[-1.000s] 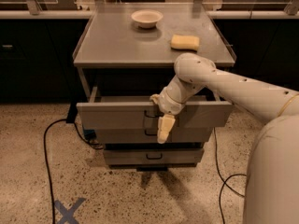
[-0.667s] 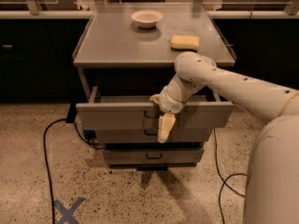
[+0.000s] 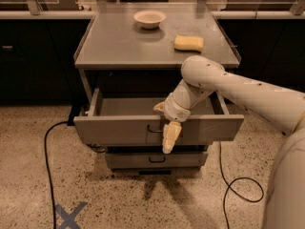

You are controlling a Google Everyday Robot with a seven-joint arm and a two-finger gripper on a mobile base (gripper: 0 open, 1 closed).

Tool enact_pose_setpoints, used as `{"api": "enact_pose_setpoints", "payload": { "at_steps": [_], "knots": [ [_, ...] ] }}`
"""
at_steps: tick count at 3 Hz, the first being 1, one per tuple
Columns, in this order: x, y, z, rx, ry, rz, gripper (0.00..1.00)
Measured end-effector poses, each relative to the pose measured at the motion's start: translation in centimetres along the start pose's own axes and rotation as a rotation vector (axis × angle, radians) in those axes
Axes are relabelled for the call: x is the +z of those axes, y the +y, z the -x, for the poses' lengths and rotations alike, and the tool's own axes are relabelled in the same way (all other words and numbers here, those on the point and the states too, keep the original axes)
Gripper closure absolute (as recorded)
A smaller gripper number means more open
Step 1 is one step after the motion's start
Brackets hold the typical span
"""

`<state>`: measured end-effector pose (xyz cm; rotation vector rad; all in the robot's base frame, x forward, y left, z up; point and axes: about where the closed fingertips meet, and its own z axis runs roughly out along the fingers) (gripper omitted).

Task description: Open top drawer

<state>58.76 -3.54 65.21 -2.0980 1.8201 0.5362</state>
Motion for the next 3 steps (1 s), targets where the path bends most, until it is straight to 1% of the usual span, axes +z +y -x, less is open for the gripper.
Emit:
{"api": "enact_pose_setpoints", "payload": {
  "at_steps": [1,2,3],
  "knots": [
    [1.3,-1.7,-0.4,0.013,-0.014,0.015,0.0],
    [2.4,-0.1,-0.7,0.039,-0.022,0.082,0.0],
    [2.1,-0.1,-0.5,0.039,-0.022,0.082,0.0]
  ]
}}
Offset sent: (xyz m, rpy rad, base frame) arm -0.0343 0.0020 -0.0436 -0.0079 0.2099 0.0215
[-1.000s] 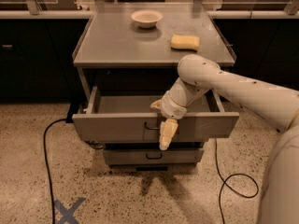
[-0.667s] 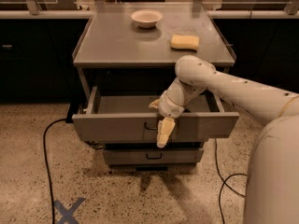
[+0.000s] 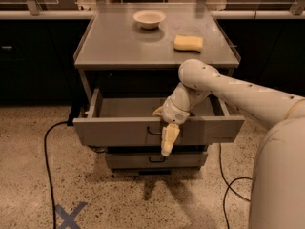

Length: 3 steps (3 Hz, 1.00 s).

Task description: Open top drawer

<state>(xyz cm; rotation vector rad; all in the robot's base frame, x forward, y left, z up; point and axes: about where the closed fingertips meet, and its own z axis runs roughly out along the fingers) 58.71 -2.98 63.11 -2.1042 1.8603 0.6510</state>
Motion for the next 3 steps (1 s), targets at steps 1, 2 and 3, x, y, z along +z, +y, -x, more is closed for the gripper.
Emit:
{"api": "enact_pose_setpoints", "payload": {
  "at_steps": [1,2,3],
  "knots": [
    [-0.1,1.7,0.4,0.012,-0.003,0.016,0.0],
    [0.0,1.6,0.5,0.01,-0.003,0.014,0.0],
    [-1.0,2.8,2.0,-0.006,0.045,0.03,0.0]
  ]
}}
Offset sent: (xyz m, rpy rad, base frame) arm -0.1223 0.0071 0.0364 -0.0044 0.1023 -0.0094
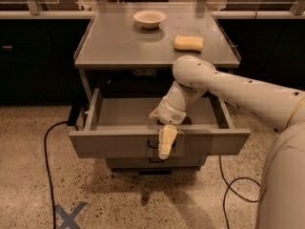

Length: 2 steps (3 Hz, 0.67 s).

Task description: Open top drawer

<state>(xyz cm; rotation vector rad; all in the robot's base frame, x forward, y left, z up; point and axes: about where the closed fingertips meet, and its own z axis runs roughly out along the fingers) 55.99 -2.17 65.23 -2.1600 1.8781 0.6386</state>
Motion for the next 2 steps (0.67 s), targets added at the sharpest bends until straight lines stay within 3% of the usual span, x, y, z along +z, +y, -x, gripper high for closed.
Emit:
{"api": "enact_pose_setpoints", "payload": {
  "at_steps": [1,2],
  "knots": [
    [-1.9,4.1,0.6,0.061,0.041,0.061,0.0],
    [-3.3,7.2,1.6,0.086,0.072,0.158,0.0]
  ]
}}
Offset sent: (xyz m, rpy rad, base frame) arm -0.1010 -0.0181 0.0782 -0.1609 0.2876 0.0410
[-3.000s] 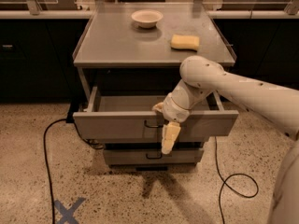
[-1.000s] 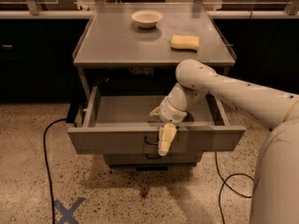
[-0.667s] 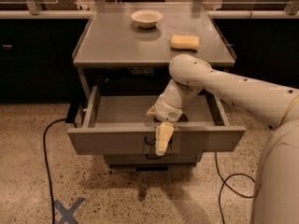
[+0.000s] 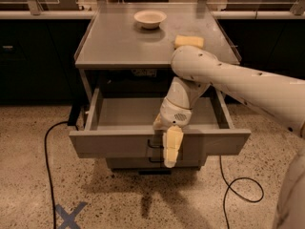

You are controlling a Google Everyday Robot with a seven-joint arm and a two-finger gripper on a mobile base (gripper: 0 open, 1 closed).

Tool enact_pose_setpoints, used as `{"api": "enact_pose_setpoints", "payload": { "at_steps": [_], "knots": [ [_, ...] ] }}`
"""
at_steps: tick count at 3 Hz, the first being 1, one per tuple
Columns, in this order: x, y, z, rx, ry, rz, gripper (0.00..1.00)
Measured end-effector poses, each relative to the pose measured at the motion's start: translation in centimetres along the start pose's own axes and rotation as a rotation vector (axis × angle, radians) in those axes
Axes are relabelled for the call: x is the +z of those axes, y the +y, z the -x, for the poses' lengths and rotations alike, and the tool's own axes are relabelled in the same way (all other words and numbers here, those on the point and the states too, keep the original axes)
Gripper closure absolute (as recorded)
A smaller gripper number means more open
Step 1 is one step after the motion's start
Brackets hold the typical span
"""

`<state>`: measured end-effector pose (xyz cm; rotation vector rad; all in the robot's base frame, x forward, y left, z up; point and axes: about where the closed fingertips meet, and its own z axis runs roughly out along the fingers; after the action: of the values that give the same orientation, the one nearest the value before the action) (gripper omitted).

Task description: Open top drawer

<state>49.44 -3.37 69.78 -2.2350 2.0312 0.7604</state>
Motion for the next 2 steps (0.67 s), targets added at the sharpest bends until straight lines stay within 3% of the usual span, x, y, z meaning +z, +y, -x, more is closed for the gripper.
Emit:
{"api": "enact_pose_setpoints", "payload": {
  "at_steps": [1,2],
  "knots": [
    [-0.75,3.61,0.18,0.049,0.007,0.101,0.0],
    [-0.76,3.61,0.19,0.049,0.007,0.101,0.0]
  ]
}}
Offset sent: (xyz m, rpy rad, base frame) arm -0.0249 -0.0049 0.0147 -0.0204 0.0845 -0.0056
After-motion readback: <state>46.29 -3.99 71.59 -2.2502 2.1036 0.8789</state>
